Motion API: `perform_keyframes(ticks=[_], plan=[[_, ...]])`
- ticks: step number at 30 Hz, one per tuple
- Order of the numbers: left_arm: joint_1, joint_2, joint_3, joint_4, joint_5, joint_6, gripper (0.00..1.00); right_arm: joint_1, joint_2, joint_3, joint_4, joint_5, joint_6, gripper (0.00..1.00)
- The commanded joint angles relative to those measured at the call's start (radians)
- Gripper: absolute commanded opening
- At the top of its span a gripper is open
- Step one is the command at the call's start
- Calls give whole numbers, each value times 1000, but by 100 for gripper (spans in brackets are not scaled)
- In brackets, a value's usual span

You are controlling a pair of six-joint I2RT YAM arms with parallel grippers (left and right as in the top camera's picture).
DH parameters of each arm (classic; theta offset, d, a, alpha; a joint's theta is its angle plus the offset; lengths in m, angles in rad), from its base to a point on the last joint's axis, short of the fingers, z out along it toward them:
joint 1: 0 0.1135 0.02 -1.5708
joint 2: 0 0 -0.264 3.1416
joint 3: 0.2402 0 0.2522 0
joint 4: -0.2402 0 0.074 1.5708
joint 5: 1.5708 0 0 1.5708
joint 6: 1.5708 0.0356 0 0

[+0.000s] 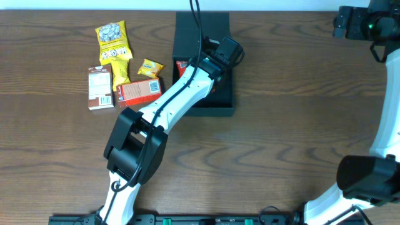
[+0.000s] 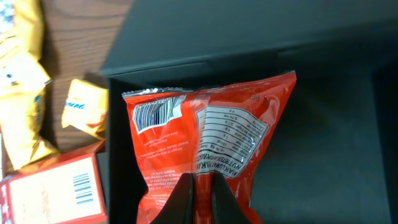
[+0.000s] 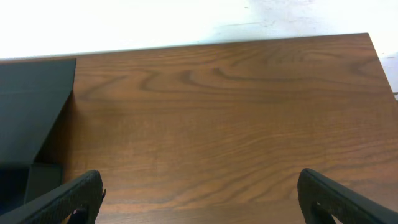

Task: Pack container
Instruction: 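Carry the red bag into the black box and release it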

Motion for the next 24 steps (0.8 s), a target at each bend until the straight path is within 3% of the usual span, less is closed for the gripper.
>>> perform_keyframes(ticks=[1, 12, 13, 14, 15, 21, 22, 24], plan=[[6, 21, 6, 2, 36, 69, 6, -6, 8, -5, -2, -11, 16, 99], [13, 52, 6, 9, -31, 106, 6, -6, 8, -5, 1, -11, 16, 99], [14, 52, 6, 9, -32, 106, 23, -6, 8, -5, 1, -11, 16, 99], [14, 52, 7, 11, -33, 107, 46, -6, 8, -5, 1, -11, 16, 99], [14, 52, 7, 11, -33, 107, 47, -6, 8, -5, 1, -11, 16, 99], [12, 10, 18, 11, -29, 106, 46, -6, 8, -5, 5, -11, 16, 99], [12, -6, 19, 11, -7, 106, 41, -6, 8, -5, 5, -11, 16, 99], [12, -28, 19, 10, 84, 106, 17, -6, 8, -5, 5, -11, 16, 99]])
